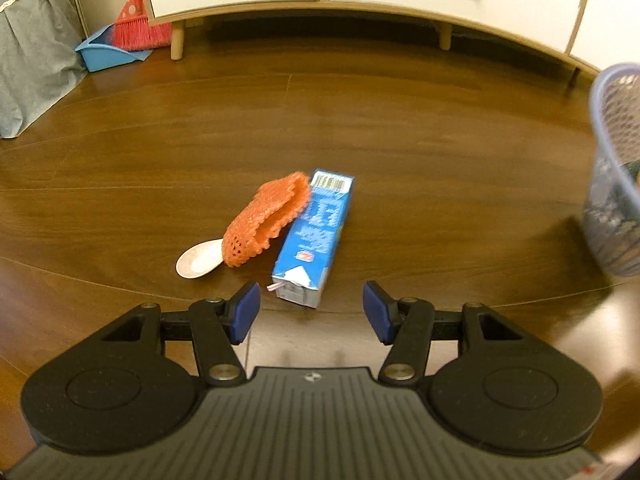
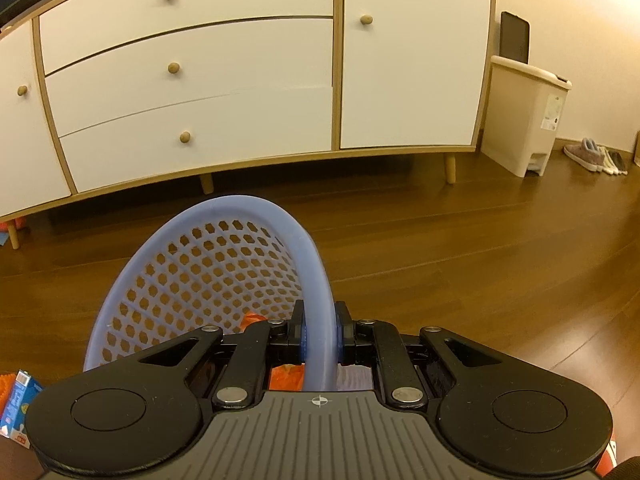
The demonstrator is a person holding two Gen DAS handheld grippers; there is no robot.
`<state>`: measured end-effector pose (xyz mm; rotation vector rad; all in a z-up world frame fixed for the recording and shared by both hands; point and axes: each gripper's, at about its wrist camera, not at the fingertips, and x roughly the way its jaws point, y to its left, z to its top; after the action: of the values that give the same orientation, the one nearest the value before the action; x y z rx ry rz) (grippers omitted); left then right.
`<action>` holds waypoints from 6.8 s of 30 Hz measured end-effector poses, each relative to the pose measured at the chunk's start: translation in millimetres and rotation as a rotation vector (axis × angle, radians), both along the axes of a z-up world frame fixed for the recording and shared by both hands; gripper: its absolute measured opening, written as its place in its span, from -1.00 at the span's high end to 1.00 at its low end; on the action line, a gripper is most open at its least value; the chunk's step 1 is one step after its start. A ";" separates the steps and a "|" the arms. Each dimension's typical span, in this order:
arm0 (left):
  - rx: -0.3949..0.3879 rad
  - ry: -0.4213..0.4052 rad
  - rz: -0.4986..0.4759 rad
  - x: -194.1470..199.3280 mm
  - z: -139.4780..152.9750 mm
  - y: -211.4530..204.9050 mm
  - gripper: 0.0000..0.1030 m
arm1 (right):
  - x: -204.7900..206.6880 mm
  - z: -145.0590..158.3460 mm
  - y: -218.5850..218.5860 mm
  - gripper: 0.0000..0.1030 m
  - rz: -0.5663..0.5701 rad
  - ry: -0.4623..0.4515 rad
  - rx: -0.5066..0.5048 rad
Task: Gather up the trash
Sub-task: 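Move the left tool to the blue milk carton, then grasp the blue milk carton by its end with the left tool, then carry the carton with the left tool and release it into the wastebasket, then move the left tool to the orange foam fruit net, then grasp the orange foam net with the left tool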
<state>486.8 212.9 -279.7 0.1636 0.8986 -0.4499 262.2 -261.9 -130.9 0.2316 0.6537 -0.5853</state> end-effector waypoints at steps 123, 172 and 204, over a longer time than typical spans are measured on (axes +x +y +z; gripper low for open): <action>-0.181 -0.050 -0.226 -44.8 121.3 -52.0 -0.02 | 32.2 -26.5 -17.5 0.91 0.170 0.073 0.150; -0.001 0.046 0.045 19.6 -15.8 -5.3 -0.02 | 29.7 -26.5 -18.4 0.96 0.088 0.081 0.159; 0.031 0.033 0.057 41.3 -57.1 -16.7 0.84 | 28.8 -30.1 -20.4 0.96 0.074 0.076 0.165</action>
<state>528.1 196.2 -336.8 0.1590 0.9407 -0.3871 291.0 -282.3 -161.1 0.3387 0.7822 -0.4714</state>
